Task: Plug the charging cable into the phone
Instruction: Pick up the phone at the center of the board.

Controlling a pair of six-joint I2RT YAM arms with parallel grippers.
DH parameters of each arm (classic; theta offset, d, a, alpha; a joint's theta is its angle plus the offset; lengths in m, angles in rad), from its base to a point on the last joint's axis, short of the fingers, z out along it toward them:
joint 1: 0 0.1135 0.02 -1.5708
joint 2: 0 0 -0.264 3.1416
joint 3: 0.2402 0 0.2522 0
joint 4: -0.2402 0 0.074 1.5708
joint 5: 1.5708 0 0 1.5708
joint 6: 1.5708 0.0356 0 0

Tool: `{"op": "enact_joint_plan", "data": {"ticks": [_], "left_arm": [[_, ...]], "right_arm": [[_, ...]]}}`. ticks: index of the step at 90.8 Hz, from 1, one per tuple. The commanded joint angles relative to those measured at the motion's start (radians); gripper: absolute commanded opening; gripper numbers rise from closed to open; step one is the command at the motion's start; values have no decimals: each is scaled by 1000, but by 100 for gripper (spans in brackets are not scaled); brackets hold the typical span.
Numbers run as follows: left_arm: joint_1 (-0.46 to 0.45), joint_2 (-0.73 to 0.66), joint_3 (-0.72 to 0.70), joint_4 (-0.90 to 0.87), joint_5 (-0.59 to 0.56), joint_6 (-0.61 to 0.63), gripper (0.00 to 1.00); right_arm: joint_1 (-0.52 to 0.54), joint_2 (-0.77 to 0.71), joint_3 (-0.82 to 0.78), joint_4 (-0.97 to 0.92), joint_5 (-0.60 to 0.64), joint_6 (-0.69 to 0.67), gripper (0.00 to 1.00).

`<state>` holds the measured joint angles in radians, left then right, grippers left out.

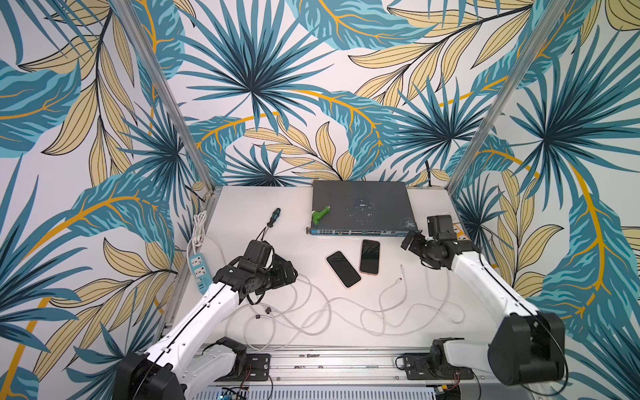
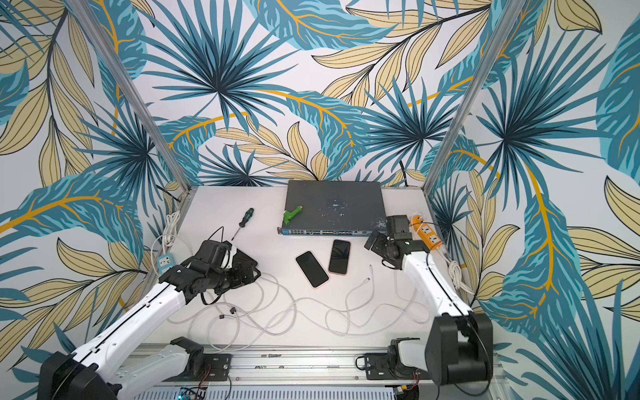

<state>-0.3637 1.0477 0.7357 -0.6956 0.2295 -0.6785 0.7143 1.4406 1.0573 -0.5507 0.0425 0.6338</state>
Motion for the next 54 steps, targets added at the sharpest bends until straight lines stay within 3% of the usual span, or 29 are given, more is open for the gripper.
{"op": "enact_joint_plan", "data": {"ticks": [1, 25, 54], "left_arm": [[-13, 9, -9, -16, -35, -18, 100], [-14, 8, -26, -45, -98, -45, 100], [-14, 6, -27, -56, -94, -27, 100]], "right_arm": [[41, 172, 116, -94, 21, 61, 100], [167, 495, 431, -230, 40, 32, 100], [249, 642, 510, -264, -11, 19, 99]]}}
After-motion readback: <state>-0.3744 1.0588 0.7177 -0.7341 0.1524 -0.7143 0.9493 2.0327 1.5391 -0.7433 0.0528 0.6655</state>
